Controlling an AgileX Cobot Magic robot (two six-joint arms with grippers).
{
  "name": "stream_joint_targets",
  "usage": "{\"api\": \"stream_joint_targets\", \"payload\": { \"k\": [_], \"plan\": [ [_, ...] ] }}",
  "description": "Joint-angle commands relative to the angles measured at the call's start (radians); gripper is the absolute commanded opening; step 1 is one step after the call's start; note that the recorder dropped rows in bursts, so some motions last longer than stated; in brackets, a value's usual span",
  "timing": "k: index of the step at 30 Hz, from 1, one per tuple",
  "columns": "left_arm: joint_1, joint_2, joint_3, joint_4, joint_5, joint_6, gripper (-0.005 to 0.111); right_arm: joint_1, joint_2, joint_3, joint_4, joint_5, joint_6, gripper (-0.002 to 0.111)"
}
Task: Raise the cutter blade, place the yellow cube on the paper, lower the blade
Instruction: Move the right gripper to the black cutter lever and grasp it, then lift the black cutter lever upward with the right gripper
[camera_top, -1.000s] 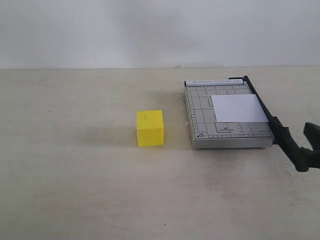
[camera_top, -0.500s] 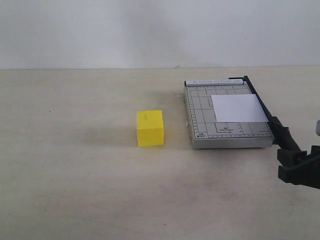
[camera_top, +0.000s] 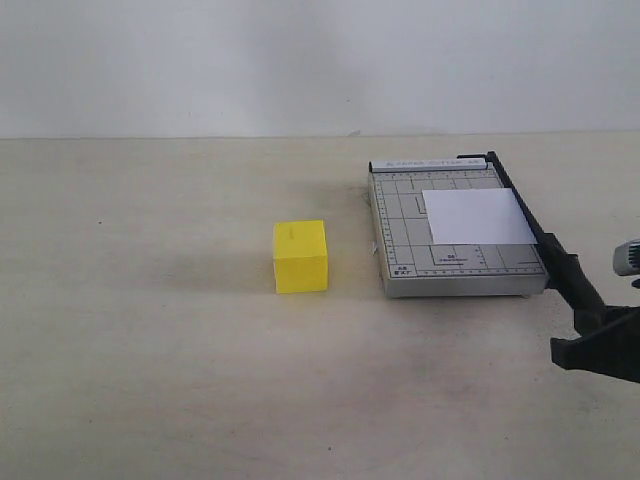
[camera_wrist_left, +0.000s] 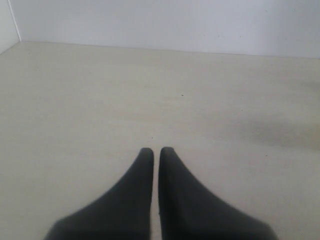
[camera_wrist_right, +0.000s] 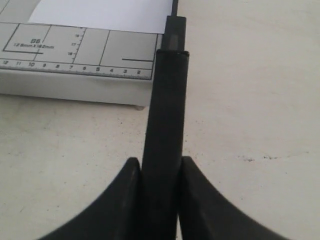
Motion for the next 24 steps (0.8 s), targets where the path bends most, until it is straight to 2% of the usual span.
{"api": "stream_joint_targets", "payload": {
  "k": [1,17,24],
  "plan": [
    [0.003,-0.002,-0.001,0.0,-0.017,-0.005,0.004,-0.001,0.004,-0.001,-0.005,0.018,-0.011,0.0],
    [0.003,-0.002,-0.001,0.0,-0.017,-0.005,0.004,-0.001,-0.224,-0.001,-0.011,-0.195,-0.013,0.0],
    [0.003,-0.002,-0.001,0.0,-0.017,-0.005,0.004,-0.001,-0.309,-0.001,-0.011,-0.216,-0.013,0.0]
  ]
}}
